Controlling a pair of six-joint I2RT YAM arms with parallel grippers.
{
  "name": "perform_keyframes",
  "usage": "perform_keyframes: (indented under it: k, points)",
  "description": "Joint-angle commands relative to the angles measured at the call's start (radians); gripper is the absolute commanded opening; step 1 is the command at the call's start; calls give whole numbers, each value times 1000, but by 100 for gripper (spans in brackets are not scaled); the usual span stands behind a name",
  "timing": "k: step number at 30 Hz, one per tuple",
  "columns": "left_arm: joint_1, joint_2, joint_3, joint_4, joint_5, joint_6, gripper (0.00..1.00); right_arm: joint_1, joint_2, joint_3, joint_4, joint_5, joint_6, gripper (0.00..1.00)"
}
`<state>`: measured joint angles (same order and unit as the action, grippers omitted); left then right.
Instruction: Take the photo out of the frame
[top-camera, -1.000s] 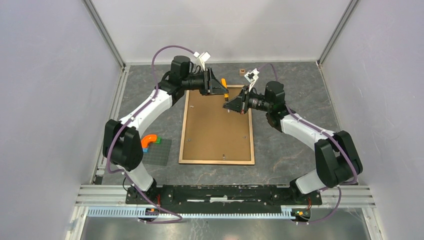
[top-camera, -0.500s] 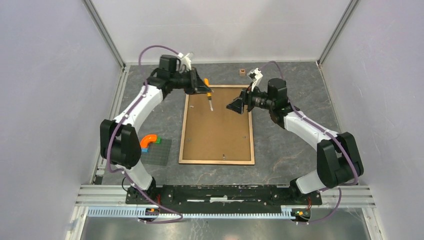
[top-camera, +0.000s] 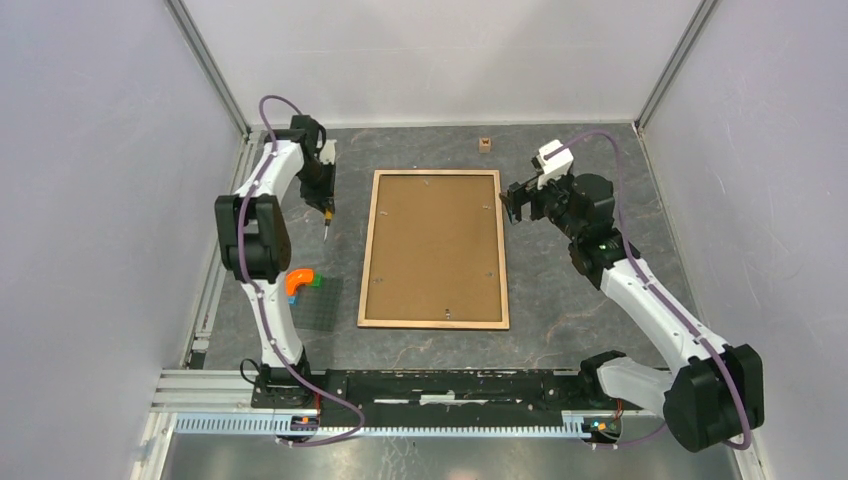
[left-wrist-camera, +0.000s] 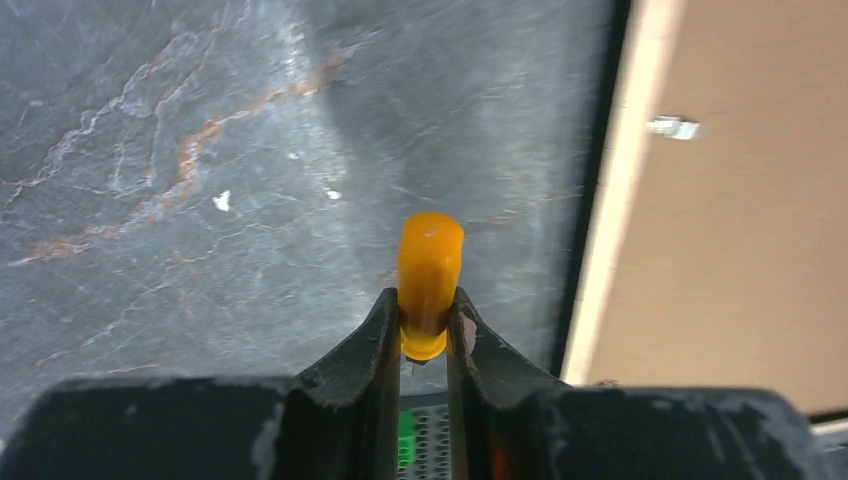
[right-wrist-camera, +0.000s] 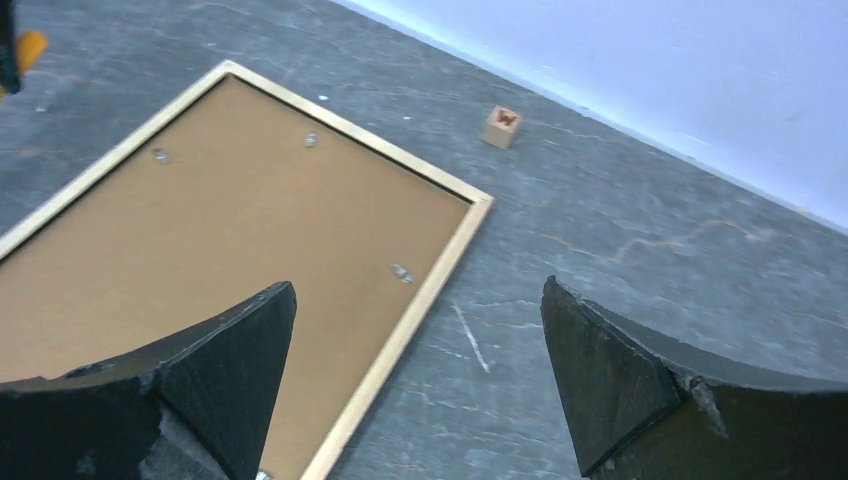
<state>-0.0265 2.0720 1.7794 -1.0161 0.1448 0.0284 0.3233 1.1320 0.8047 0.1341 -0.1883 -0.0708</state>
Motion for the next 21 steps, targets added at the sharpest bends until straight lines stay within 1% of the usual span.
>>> perform_keyframes:
  k: [1, 5, 7, 9, 10, 12, 15, 19, 21]
  points:
    - [-3, 76, 101, -102, -164, 68, 2, -11, -21, 2, -2, 106, -87, 98]
    - [0, 127, 90, -95, -243, 73, 2, -12, -3, 31, -75, 14, -96, 98]
    - [5, 146, 90, -95, -252, 76, 2, -15, -1, 26, -83, 1, -90, 98]
    - [10, 158, 91, -93, -232, 77, 2, -19, 1, 21, -86, -5, -91, 98]
    - [11, 161, 89, -90, -231, 79, 4, -19, 4, 21, -90, -6, -94, 98]
    - [13, 168, 80, -85, -228, 81, 10, -20, 15, 25, -102, -5, -99, 98]
    - [14, 183, 70, -87, -226, 83, 23, -22, 36, 48, -129, -2, -100, 98]
    - [15, 188, 52, -85, -216, 78, 30, -32, 54, 71, -163, -8, -101, 98]
    - [16, 186, 39, -86, -209, 71, 37, -39, 57, 77, -174, -27, -100, 98]
